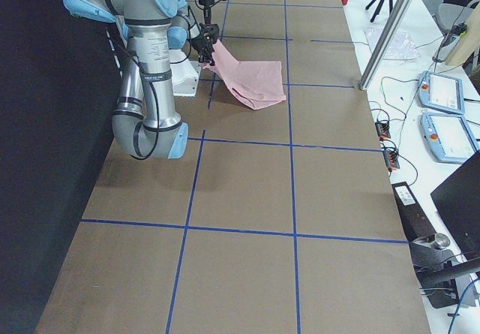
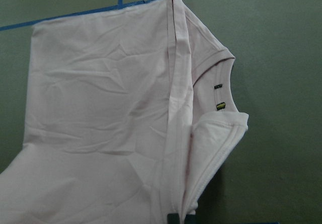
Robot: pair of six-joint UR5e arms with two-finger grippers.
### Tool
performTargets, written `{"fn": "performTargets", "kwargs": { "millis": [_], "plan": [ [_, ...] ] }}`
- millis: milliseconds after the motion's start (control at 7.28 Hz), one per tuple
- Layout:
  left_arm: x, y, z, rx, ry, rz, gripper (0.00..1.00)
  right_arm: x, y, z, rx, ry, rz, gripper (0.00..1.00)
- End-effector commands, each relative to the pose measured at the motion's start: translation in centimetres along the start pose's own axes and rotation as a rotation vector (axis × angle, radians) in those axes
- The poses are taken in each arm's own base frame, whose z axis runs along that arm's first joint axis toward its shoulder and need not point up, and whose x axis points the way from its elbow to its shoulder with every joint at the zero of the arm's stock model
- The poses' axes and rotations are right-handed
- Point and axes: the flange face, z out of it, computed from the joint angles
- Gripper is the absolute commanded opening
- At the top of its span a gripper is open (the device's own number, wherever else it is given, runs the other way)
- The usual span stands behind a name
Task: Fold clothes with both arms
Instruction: 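Lift the near edge with both grippers and fold it away from the robot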
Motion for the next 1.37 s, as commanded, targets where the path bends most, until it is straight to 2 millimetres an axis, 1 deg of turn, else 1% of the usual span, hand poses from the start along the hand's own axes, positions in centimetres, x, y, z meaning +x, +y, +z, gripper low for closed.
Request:
{"fn": "performTargets", "kwargs": {
  "millis": [0, 137, 275, 412, 550, 687, 824, 962, 1099, 1236],
  "plan": [
    [0.8, -0.4, -1.2, 0.006, -0.004, 0.011, 0.00, 0.2, 0.1, -1.2, -0.010, 0.006, -0.005, 0.00],
    [0.7, -1.9, -1.2, 0.036, -0.014, 0.045, 0.00, -0.4, 0.6, -0.3, -0.010, 0.018, -0.011, 0.00],
    [0.8, -4.4, -0.5, 0.076, -0.039, 0.062, 0.00, -1.0, -1.1, 1.0, 0.027, 0.039, 0.002, 0.00],
    [1.4, -7.4, 1.0, 0.119, -0.081, 0.094, 0.00, -1.2, -3.4, 3.3, 0.055, 0.087, 0.026, 0.00],
    [1.5, -9.7, 2.6, 0.145, -0.117, 0.107, 0.00, -1.5, -5.9, 5.9, 0.046, 0.137, 0.063, 0.00],
    [1.6, -12.0, 3.7, 0.176, -0.124, 0.105, 0.00, -2.7, -8.1, 7.6, 0.065, 0.162, 0.056, 0.00],
    [1.9, -14.3, 5.3, 0.199, -0.136, 0.101, 0.00, -2.6, -10.0, 8.9, 0.089, 0.194, 0.053, 0.00],
    [1.9, -15.9, 6.3, 0.214, -0.147, 0.110, 0.00, -2.6, -11.2, 10.5, 0.107, 0.183, 0.058, 0.00],
    [1.6, -17.4, 7.0, 0.228, -0.156, 0.109, 0.00, -2.4, -12.4, 12.9, 0.116, 0.188, 0.060, 0.00],
    [1.9, -19.3, 8.6, 0.240, -0.169, 0.097, 0.00, -2.4, -14.1, 14.4, 0.110, 0.192, 0.045, 0.00]
  ]
}}
